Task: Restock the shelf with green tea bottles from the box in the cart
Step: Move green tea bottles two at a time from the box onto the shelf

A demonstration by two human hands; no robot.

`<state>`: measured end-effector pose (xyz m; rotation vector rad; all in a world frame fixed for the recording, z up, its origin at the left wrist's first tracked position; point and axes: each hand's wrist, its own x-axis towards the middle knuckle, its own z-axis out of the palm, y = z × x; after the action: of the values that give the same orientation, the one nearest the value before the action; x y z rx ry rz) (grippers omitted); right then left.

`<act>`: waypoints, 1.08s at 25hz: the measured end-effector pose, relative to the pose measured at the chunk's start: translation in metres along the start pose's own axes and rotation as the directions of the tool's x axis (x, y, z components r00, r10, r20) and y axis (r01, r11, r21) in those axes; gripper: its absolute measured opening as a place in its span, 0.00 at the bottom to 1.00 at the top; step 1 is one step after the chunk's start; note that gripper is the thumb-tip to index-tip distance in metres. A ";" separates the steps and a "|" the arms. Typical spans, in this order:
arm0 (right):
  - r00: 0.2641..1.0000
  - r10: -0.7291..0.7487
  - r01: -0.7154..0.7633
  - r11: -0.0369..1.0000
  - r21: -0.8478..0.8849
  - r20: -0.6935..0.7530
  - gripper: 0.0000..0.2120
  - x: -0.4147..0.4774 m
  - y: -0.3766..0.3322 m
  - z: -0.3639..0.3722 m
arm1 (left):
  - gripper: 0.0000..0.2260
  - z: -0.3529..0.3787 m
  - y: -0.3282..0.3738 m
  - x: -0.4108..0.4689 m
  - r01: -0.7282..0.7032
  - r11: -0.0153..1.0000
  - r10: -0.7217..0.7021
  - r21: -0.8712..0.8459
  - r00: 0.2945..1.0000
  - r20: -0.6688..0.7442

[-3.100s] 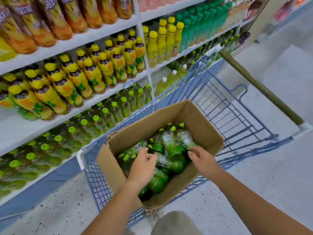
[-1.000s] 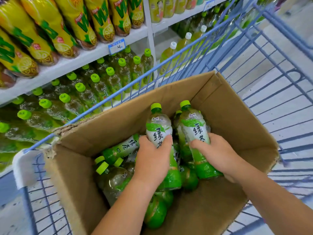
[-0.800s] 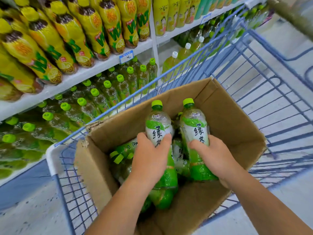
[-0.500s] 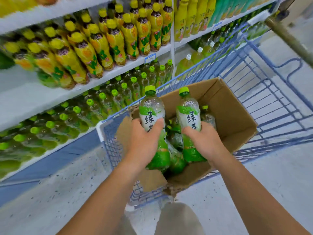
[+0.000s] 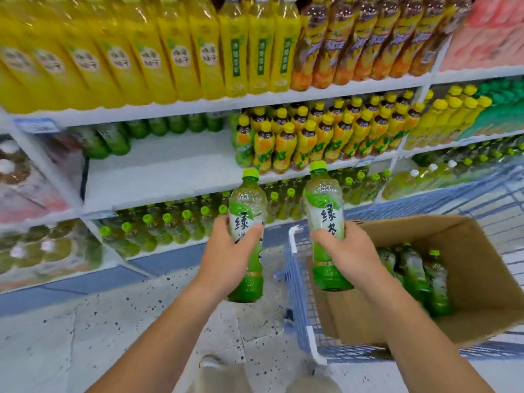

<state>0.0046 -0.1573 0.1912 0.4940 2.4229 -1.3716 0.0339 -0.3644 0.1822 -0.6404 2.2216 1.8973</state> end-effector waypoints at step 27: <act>0.838 -0.334 0.382 0.924 -0.026 0.432 0.12 0.237 -0.128 0.338 | 0.13 -0.238 -0.113 0.260 -0.101 0.987 0.150 0.124 0.853 -0.500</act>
<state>-0.2299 -0.4780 0.0200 -0.2847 2.2723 -1.3001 -0.1148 -0.6646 0.0254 -1.1174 2.7079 1.8247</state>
